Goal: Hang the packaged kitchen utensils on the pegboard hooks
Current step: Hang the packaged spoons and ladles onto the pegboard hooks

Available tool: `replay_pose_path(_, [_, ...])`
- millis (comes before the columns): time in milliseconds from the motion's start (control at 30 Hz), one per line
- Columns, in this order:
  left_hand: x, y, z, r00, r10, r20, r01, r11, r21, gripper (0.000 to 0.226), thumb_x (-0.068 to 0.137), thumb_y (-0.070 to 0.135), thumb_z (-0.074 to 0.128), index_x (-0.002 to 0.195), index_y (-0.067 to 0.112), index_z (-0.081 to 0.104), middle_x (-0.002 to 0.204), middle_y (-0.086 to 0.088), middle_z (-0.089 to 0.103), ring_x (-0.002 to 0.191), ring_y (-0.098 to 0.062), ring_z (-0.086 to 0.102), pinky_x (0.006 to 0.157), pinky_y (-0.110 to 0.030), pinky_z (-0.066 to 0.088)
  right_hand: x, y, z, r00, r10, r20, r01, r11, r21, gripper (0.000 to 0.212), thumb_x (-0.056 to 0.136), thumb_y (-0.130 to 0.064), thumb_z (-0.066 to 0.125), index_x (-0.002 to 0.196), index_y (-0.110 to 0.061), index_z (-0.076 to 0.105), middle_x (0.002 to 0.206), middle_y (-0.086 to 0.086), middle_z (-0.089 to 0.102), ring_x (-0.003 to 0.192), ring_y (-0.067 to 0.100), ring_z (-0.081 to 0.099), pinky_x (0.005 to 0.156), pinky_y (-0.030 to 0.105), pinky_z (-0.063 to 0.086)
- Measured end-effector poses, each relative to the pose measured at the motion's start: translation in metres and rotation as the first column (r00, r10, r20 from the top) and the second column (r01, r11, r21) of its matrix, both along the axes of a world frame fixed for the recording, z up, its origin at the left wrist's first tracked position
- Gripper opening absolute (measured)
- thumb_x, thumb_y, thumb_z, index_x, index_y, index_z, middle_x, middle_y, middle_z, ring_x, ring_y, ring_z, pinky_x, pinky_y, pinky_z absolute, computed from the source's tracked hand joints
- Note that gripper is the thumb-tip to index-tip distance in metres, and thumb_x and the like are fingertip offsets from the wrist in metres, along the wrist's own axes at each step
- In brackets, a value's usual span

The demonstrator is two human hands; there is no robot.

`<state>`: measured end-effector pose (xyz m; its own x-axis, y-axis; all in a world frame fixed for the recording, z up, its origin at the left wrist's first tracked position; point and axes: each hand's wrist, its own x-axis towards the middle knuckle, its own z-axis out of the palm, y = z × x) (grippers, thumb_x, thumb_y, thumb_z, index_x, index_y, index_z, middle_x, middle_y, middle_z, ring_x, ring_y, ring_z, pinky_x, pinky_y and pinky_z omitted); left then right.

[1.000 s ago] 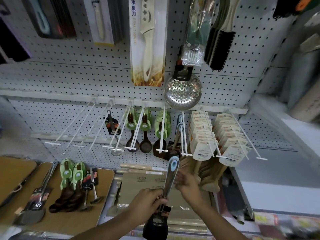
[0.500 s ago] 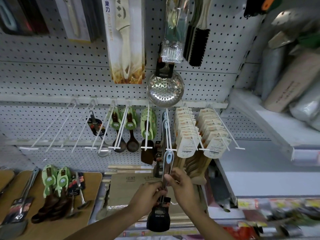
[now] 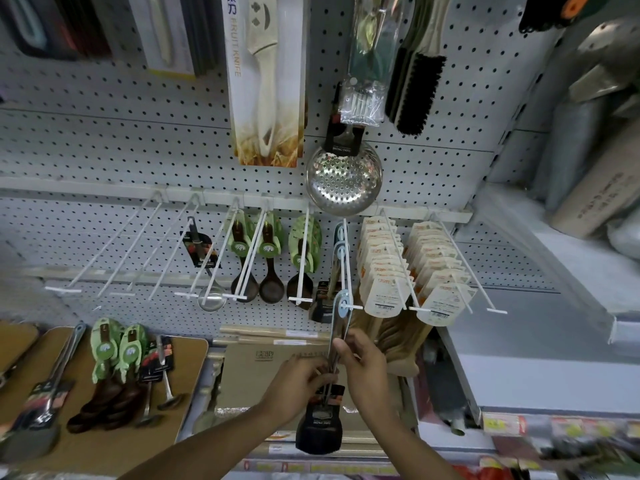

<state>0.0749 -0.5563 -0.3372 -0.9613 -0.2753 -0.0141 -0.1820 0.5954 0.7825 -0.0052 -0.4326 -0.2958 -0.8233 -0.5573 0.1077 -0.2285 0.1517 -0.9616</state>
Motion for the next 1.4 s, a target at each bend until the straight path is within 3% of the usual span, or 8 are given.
replay_pose_path(167, [-0.015,-0.007,-0.006,0.998,0.059,0.003,-0.059,0.998,-0.011,0.011,0.09,0.019,0.068,0.093,0.028,0.072,0.091,0.016,0.073,0.079,0.007,0.064,0.067,-0.009,0.043,-0.017,-0.012,-0.001,1.0,-0.025,0.001,0.024,0.999,0.032,0.017,0.096,-0.025,0.06,0.081,-0.018,0.06,0.075,0.004,0.064,0.072,0.009,0.06,0.066,0.024,0.044])
replay_pose_path(400, [-0.05,-0.019,-0.006,0.996,0.086,-0.001,-0.086,0.996,-0.02,0.022,0.09,0.016,0.065,0.078,0.033,0.063,0.08,0.016,0.067,0.076,-0.001,0.063,0.063,-0.019,0.042,-0.052,-0.033,-0.009,0.993,-0.108,-0.048,0.114,0.982,0.152,0.008,0.096,-0.027,0.059,0.1,-0.023,0.065,0.084,0.001,0.071,0.079,0.015,0.067,0.072,0.039,0.055])
replay_pose_path(567, [-0.064,-0.027,-0.008,0.996,0.093,-0.014,-0.093,0.996,-0.016,0.017,0.091,0.014,0.064,0.087,0.03,0.069,0.086,0.015,0.072,0.083,-0.003,0.067,0.064,-0.013,0.038,-0.063,-0.042,-0.008,0.992,-0.117,-0.039,0.122,0.974,0.19,0.028,0.096,-0.009,0.054,0.102,-0.034,0.064,0.092,-0.011,0.072,0.074,0.007,0.067,0.066,0.04,0.059])
replay_pose_path(767, [-0.067,-0.033,-0.01,0.994,0.103,-0.024,-0.104,0.994,-0.044,0.014,0.091,0.019,0.065,0.102,0.026,0.07,0.101,0.007,0.075,0.091,-0.01,0.069,0.081,-0.032,0.055,-0.06,-0.048,0.003,0.99,-0.143,0.004,0.142,0.988,0.058,0.022,0.094,0.001,0.056,0.104,-0.015,0.068,0.085,-0.01,0.071,0.076,-0.006,0.064,0.064,0.009,0.047])
replay_pose_path(867, [-0.058,-0.035,-0.008,0.989,0.139,-0.057,-0.141,0.99,-0.026,0.045,0.088,0.026,0.071,0.131,0.03,0.059,0.126,0.013,0.062,0.109,-0.005,0.06,0.091,-0.022,0.049,-0.058,-0.046,-0.004,0.991,-0.133,-0.011,0.133,0.984,0.115,0.013,0.096,-0.017,0.06,0.108,-0.021,0.064,0.091,-0.013,0.068,0.082,-0.01,0.062,0.066,0.007,0.044])
replay_pose_path(1000, [-0.027,-0.057,-0.012,0.986,0.151,-0.077,-0.161,0.974,-0.159,0.059,0.094,0.041,0.063,0.149,0.028,0.043,0.148,0.012,0.048,0.132,-0.007,0.047,0.107,-0.02,0.037,-0.048,-0.035,-0.027,0.994,-0.038,-0.106,0.072,0.939,0.336,0.014,0.093,-0.03,0.062,0.106,-0.03,0.058,0.092,-0.009,0.067,0.089,0.01,0.065,0.079,0.032,0.051])
replay_pose_path(1167, [0.031,-0.101,-0.02,0.99,0.049,-0.132,-0.093,0.93,-0.355,0.049,0.097,0.045,0.053,0.144,0.031,0.049,0.145,0.01,0.052,0.13,-0.008,0.049,0.109,-0.029,0.044,-0.026,-0.045,-0.036,0.908,0.278,-0.313,-0.105,0.875,0.472,0.04,0.091,-0.015,0.061,0.131,-0.023,0.055,0.128,-0.004,0.059,0.117,0.016,0.056,0.096,0.027,0.045])
replay_pose_path(1400, [0.131,-0.168,-0.013,0.982,0.034,-0.187,-0.114,0.893,-0.435,0.042,0.098,0.042,0.055,0.137,0.026,0.056,0.138,0.01,0.057,0.127,-0.007,0.052,0.106,-0.024,0.044,0.03,-0.112,-0.032,0.666,0.598,-0.446,-0.265,0.748,0.608,0.049,0.091,-0.019,0.059,0.14,-0.02,0.049,0.141,-0.002,0.052,0.131,0.017,0.045,0.107,0.026,0.035])
